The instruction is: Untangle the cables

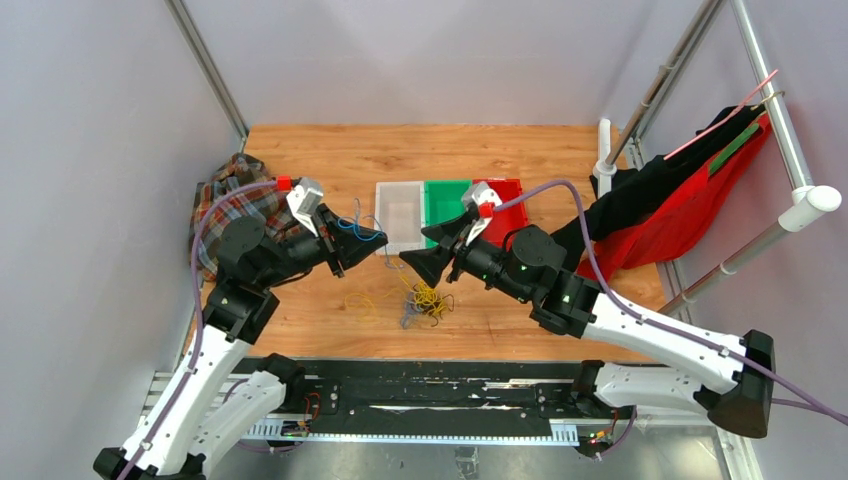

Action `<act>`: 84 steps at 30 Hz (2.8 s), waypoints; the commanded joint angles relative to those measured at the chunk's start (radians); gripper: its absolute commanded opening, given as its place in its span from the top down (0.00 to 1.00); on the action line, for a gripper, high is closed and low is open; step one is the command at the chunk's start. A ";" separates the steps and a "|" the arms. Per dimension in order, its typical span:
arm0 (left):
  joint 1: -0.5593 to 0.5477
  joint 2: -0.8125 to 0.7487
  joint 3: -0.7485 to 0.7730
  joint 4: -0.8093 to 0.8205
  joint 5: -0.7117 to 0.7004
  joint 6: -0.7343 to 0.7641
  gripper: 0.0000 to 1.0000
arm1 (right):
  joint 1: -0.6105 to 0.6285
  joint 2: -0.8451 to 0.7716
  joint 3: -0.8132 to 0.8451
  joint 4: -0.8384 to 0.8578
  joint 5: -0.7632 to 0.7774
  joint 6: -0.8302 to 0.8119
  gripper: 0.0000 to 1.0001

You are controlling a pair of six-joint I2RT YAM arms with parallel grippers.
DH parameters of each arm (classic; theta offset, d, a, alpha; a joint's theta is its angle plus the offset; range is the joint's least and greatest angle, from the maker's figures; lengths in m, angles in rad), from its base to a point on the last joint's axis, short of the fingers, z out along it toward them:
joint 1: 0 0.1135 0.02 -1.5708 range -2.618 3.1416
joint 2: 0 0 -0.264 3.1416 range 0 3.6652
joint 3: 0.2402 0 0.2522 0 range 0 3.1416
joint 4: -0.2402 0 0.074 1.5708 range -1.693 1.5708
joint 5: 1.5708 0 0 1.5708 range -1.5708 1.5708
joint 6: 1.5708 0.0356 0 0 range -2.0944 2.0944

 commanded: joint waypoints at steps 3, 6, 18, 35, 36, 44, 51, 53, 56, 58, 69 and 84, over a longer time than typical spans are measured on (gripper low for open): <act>0.010 0.004 0.075 -0.048 0.028 0.005 0.99 | 0.006 0.024 -0.114 0.026 -0.011 -0.145 0.34; 0.011 0.021 0.107 -0.078 0.031 0.021 0.99 | 0.006 0.089 -0.126 0.091 -0.006 -0.165 0.34; 0.011 0.048 0.263 -0.193 0.004 0.093 0.99 | 0.006 0.298 -0.158 0.198 0.037 -0.131 0.74; 0.010 0.283 0.448 -0.174 -0.114 0.151 0.99 | -0.009 0.278 -0.320 0.140 0.170 -0.057 0.82; 0.009 0.309 0.448 -0.171 -0.103 0.143 0.99 | -0.010 0.260 -0.304 0.104 0.177 -0.050 0.70; -0.068 0.593 0.565 -0.279 -0.094 0.266 0.99 | -0.079 0.081 -0.219 -0.109 0.233 -0.045 0.32; -0.141 0.855 0.699 -0.283 -0.113 0.282 0.99 | -0.172 0.026 -0.201 -0.273 0.544 0.043 0.31; -0.157 0.925 0.727 -0.282 -0.120 0.297 0.99 | -0.191 0.028 -0.198 -0.309 0.602 0.081 0.31; -0.169 1.031 0.759 -0.279 -0.132 0.322 0.99 | -0.203 0.018 -0.206 -0.322 0.665 0.111 0.32; -0.172 1.108 0.795 -0.283 -0.140 0.341 0.99 | -0.205 0.005 -0.214 -0.322 0.705 0.126 0.33; -0.183 1.318 0.831 -0.182 -0.306 0.403 0.97 | -0.217 -0.020 -0.210 -0.294 0.747 0.129 0.35; -0.180 1.191 0.797 -0.331 -0.442 0.504 0.20 | -0.240 0.002 -0.148 -0.358 0.714 0.149 0.34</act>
